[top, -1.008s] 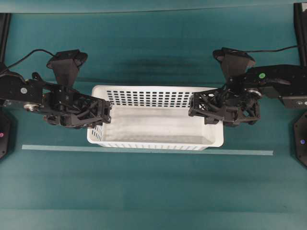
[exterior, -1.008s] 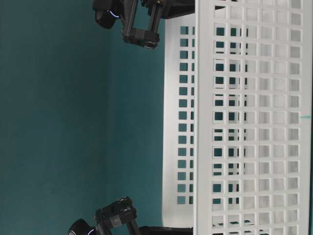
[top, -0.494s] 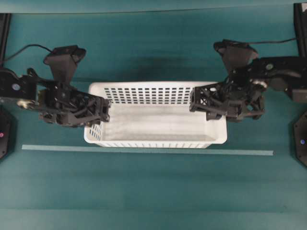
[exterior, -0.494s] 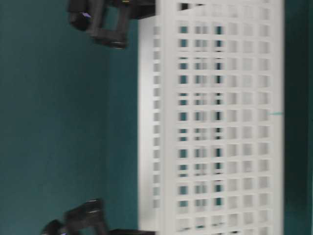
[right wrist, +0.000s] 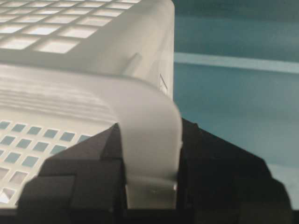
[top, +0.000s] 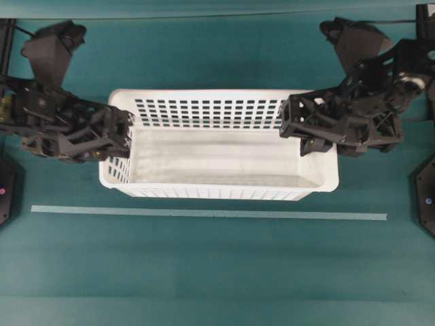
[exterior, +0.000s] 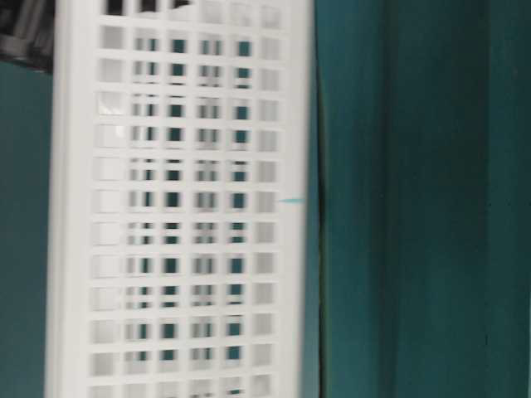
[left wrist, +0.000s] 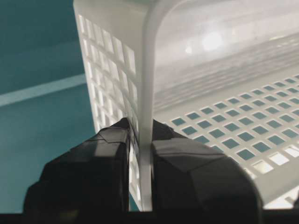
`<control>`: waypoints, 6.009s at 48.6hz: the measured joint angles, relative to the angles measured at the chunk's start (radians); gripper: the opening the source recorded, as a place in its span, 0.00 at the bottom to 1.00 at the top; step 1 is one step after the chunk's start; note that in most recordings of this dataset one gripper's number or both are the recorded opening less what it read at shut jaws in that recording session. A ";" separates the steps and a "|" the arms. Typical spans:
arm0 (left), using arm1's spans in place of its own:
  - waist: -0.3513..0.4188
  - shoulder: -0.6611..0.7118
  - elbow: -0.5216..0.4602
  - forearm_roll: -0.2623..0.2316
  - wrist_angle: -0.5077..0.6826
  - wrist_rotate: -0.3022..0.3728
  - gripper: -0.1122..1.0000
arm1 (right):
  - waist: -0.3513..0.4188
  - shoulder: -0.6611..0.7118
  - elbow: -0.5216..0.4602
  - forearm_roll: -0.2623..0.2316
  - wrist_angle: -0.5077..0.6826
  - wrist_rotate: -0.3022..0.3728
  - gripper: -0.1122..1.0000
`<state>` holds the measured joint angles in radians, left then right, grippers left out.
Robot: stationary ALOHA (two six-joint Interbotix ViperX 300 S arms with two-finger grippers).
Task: Lift the white basket with both hands.
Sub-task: 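Lift the basket upward with both grippers holding its end rims, then hold the basket raised with both grippers, then lower the basket back onto the table with both grippers, then open both grippers to release the basket rims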
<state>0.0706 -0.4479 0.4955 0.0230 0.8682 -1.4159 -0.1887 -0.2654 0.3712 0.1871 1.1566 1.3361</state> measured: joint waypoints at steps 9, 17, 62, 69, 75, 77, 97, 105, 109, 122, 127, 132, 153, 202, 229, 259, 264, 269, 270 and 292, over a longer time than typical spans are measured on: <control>0.000 -0.023 -0.069 -0.002 0.055 0.000 0.14 | 0.000 -0.029 -0.074 0.003 0.061 0.005 0.26; 0.000 -0.026 -0.141 -0.002 0.075 0.002 0.14 | 0.002 -0.041 -0.152 0.003 0.143 0.006 0.26; 0.015 -0.063 -0.407 0.000 0.144 0.005 0.14 | 0.000 -0.046 -0.489 -0.005 0.316 0.008 0.26; 0.017 -0.063 -0.430 0.000 0.144 0.005 0.14 | 0.000 -0.046 -0.503 -0.006 0.316 0.008 0.26; 0.017 -0.063 -0.431 0.000 0.144 0.005 0.14 | 0.000 -0.046 -0.506 -0.006 0.316 0.008 0.26; 0.017 -0.063 -0.431 0.000 0.144 0.005 0.14 | 0.000 -0.046 -0.506 -0.006 0.316 0.008 0.26; 0.017 -0.063 -0.433 0.000 0.144 0.006 0.14 | 0.000 -0.046 -0.506 -0.006 0.316 0.008 0.26; 0.017 -0.063 -0.431 -0.002 0.144 0.006 0.14 | 0.000 -0.046 -0.505 -0.006 0.316 0.008 0.26; 0.017 -0.063 -0.431 0.000 0.144 0.006 0.14 | 0.000 -0.046 -0.506 -0.006 0.316 0.008 0.26; 0.015 -0.063 -0.411 0.000 0.143 0.006 0.14 | 0.000 -0.048 -0.460 -0.008 0.305 0.006 0.26; 0.011 -0.063 -0.356 0.000 0.143 0.006 0.14 | 0.003 -0.049 -0.393 -0.008 0.255 0.003 0.26; 0.006 -0.067 -0.305 -0.002 0.138 0.006 0.14 | 0.009 -0.051 -0.322 -0.008 0.196 -0.002 0.26; 0.009 -0.069 -0.098 0.000 -0.008 0.005 0.14 | 0.012 -0.052 -0.110 -0.011 0.094 -0.057 0.26; 0.023 0.064 0.104 -0.002 -0.138 0.002 0.14 | 0.012 0.081 0.078 -0.023 -0.097 -0.138 0.26; 0.026 0.132 0.190 -0.002 -0.222 0.002 0.13 | 0.012 0.147 0.146 -0.018 -0.218 -0.138 0.26; 0.028 0.210 0.207 -0.002 -0.276 0.003 0.10 | 0.029 0.195 0.225 0.020 -0.336 -0.137 0.26; 0.026 0.222 0.209 -0.002 -0.281 0.002 0.10 | 0.032 0.195 0.239 0.031 -0.359 -0.138 0.26; 0.026 0.233 0.209 -0.002 -0.284 0.002 0.10 | 0.037 0.198 0.253 0.032 -0.385 -0.138 0.26; 0.025 0.238 0.209 -0.002 -0.284 0.003 0.10 | 0.037 0.199 0.255 0.032 -0.388 -0.138 0.26; 0.025 0.265 0.209 -0.002 -0.291 0.002 0.09 | 0.037 0.212 0.262 0.034 -0.410 -0.138 0.26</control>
<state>0.0951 -0.1825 0.7041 0.0215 0.5768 -1.4143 -0.1519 -0.0537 0.6335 0.2209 0.7470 1.1980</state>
